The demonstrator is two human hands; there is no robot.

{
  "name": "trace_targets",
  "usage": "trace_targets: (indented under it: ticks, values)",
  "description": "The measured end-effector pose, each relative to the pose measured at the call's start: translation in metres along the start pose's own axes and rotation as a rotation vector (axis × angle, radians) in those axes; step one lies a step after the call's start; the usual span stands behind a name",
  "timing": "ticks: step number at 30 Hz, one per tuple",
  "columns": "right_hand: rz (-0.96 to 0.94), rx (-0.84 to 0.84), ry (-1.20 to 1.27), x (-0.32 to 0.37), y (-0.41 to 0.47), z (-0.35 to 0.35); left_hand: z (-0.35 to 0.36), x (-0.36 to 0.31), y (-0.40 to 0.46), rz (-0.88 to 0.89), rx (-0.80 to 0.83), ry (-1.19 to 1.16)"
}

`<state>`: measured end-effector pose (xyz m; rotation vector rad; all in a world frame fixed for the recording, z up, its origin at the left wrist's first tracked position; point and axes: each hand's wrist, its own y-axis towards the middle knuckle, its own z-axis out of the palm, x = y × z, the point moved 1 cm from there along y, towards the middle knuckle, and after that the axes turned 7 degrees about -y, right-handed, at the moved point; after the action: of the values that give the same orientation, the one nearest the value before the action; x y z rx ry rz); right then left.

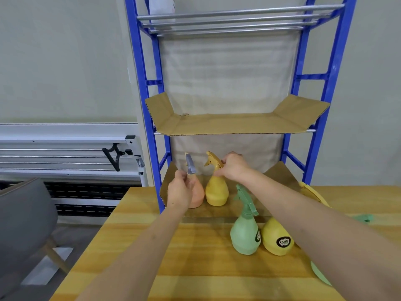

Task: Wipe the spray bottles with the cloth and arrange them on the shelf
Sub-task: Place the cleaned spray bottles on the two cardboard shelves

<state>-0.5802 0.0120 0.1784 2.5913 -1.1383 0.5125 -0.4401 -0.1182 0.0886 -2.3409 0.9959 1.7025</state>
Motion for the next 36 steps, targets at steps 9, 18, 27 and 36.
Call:
trace_targets:
  ticks: [9, 18, 27, 36]
  values:
    - [-0.051, -0.106, 0.067, -0.026, -0.088, -0.007, 0.004, -0.017, -0.046, 0.129, 0.004, 0.094]
    - [0.066, -0.094, -0.151, -0.053, -0.144, 0.021, 0.022, -0.021, -0.085, 0.147, 0.083, 0.21]
    - [0.04, -0.341, 0.019, -0.052, -0.131, -0.014, 0.024, -0.023, -0.095, 0.241, 0.149, 0.394]
    - [0.027, -0.353, -0.036, -0.047, -0.061, -0.018, 0.022, -0.03, -0.093, 0.198, 0.156, 0.352]
